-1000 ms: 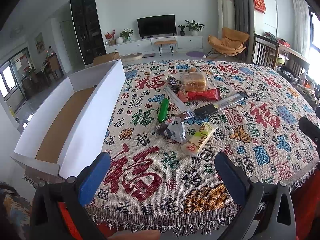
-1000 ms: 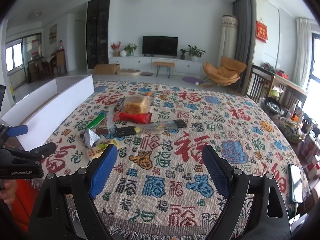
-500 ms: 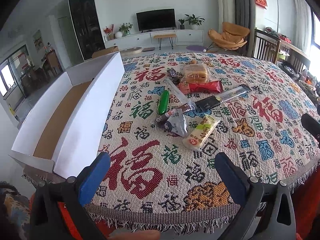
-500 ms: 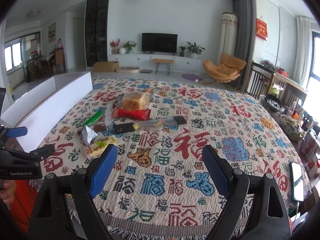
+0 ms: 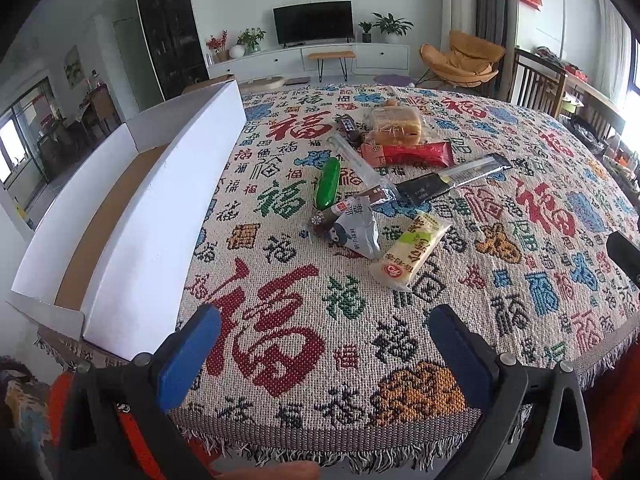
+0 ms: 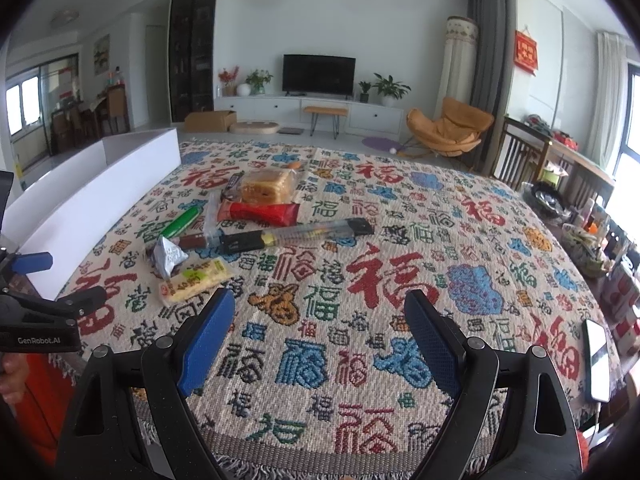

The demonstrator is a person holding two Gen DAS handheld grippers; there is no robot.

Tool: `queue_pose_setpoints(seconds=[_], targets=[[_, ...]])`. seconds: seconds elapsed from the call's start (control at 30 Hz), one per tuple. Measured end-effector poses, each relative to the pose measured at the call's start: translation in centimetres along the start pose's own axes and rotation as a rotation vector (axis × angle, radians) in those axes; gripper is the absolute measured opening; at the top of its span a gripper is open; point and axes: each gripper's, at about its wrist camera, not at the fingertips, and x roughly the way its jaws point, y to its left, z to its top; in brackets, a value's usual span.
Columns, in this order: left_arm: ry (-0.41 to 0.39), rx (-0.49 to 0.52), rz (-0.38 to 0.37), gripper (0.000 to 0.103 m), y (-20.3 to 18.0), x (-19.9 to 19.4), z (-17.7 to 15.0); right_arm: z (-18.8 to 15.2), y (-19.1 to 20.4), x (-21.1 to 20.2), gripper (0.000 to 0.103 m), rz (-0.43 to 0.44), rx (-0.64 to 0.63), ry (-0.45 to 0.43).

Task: Organize snacks
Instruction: 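Lower the left tool onto the green cucumber-shaped snack and close it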

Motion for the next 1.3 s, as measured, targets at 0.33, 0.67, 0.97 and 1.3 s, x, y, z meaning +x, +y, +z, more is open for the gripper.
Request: queue_pose_setpoints(seconds=[0.33, 0.67, 0.97, 1.3], targets=[[0.198, 0.022, -0.079, 0.103, 0.1, 7.6, -0.4, -1.2, -2.6, 6.9, 0.089, 0.072, 0.082, 0.196], [0.213, 0.043, -0.121, 0.103, 0.2, 13.1, 3.1, -0.1, -8.7, 18.2, 0.089, -0.071, 0.145, 0.342], [0.071, 0.002, -0.114, 0.103, 0.4, 17.9, 8.5, 4.3, -9.7, 25.3, 0.097, -0.121, 0.224, 0.315], [0.073, 0.0, -0.111, 0.103, 0.4, 18.1, 8.6, 4.2, -9.9, 25.4, 0.097, -0.114, 0.238, 0.312]])
